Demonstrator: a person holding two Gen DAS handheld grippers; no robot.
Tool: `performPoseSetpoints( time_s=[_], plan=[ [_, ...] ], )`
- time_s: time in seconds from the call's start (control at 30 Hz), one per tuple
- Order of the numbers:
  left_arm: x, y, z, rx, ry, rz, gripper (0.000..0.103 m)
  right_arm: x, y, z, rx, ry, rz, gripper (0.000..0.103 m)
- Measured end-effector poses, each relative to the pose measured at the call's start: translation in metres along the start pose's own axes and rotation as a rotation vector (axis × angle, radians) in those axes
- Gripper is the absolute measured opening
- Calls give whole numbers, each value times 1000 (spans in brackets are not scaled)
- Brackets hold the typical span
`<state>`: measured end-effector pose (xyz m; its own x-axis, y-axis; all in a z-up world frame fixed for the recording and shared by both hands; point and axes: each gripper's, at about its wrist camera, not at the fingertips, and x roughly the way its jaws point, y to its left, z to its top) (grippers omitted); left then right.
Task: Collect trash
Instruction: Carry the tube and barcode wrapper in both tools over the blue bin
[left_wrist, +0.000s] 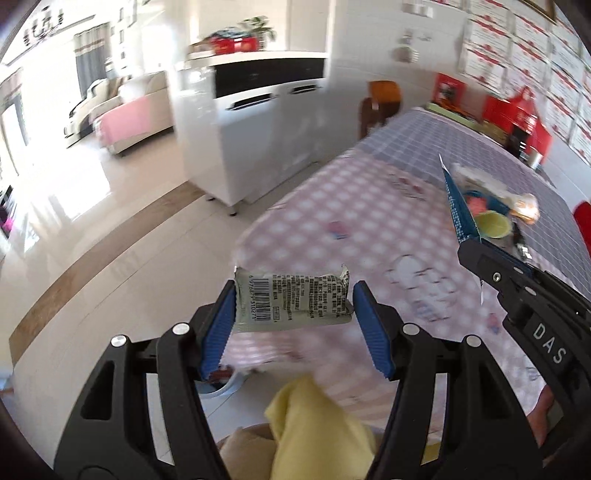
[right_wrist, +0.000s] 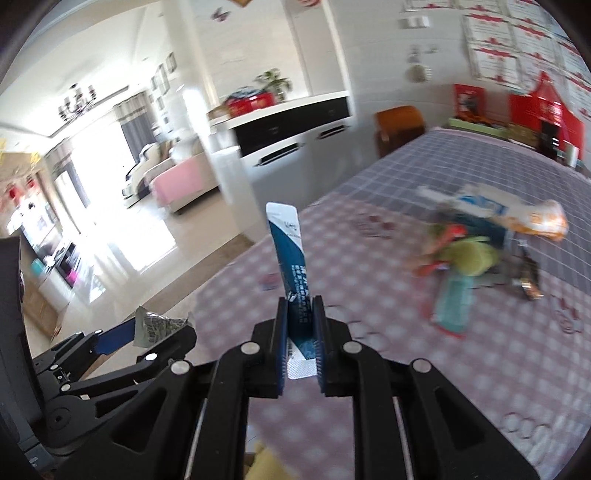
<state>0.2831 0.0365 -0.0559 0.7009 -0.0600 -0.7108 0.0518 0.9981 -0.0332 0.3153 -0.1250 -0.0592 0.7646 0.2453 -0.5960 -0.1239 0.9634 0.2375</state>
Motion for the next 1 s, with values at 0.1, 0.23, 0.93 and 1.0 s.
performPoseSetpoints(
  time_s=[0.1, 0.23, 0.93, 1.0],
  plan=[
    [-1, 27, -5, -41, 11, 36, 62, 13, 29, 0, -41, 25, 42, 13],
    [-1, 64, -12, -98, 25, 81, 62, 28, 64, -4, -90, 55, 90, 13],
    [48, 197, -48, -331, 188, 242, 83, 102, 160, -28, -229, 199, 165, 13],
    [48, 204, -52, -350, 190, 247, 83, 111, 166, -33, -229, 221, 182, 13]
  ],
)
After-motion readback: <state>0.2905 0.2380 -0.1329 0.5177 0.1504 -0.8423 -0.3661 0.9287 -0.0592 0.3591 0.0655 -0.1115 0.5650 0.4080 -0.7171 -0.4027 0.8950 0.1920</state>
